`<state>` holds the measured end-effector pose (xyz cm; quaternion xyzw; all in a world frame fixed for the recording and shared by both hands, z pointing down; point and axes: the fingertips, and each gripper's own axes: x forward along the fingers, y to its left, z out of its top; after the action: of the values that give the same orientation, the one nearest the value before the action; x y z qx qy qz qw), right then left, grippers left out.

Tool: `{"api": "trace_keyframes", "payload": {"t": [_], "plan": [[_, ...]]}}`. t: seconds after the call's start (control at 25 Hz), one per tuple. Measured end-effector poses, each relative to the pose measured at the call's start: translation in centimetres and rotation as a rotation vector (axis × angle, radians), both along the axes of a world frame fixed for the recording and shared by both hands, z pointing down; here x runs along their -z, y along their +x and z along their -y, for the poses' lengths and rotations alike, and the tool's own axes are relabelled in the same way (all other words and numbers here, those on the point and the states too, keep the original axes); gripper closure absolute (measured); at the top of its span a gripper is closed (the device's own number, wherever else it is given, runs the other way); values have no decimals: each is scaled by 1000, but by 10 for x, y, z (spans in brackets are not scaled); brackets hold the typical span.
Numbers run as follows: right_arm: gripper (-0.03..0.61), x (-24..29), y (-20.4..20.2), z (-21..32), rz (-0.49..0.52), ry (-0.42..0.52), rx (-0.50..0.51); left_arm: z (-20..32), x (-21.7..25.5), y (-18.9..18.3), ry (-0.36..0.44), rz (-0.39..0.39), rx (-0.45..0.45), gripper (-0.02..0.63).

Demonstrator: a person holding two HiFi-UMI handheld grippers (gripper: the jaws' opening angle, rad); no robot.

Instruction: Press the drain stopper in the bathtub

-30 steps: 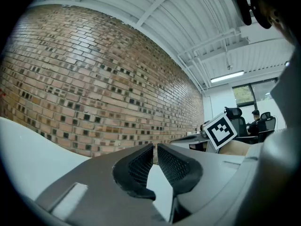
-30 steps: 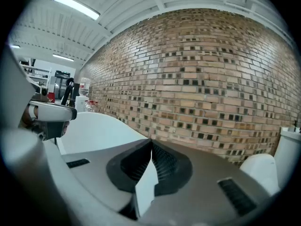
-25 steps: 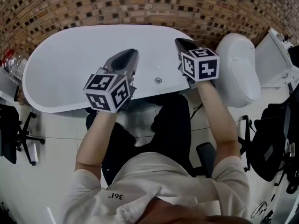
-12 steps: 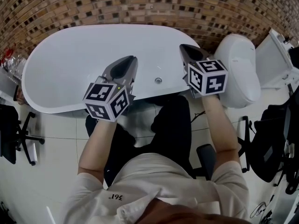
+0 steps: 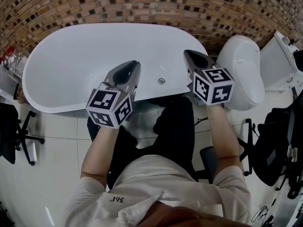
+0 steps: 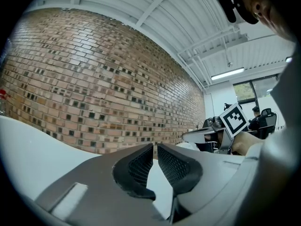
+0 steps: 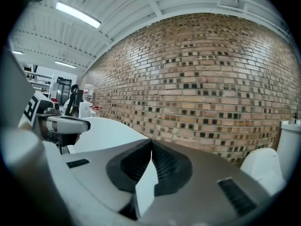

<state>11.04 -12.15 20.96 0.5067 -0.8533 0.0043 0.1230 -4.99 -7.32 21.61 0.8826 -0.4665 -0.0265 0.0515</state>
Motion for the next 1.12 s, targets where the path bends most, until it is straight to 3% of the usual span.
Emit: {"api": "trace_keyframes", "payload": {"t": [1.12], "plan": [[566,3,-3,-24,1,61,34,-24,-5,-7,10,-7,2,575]]}}
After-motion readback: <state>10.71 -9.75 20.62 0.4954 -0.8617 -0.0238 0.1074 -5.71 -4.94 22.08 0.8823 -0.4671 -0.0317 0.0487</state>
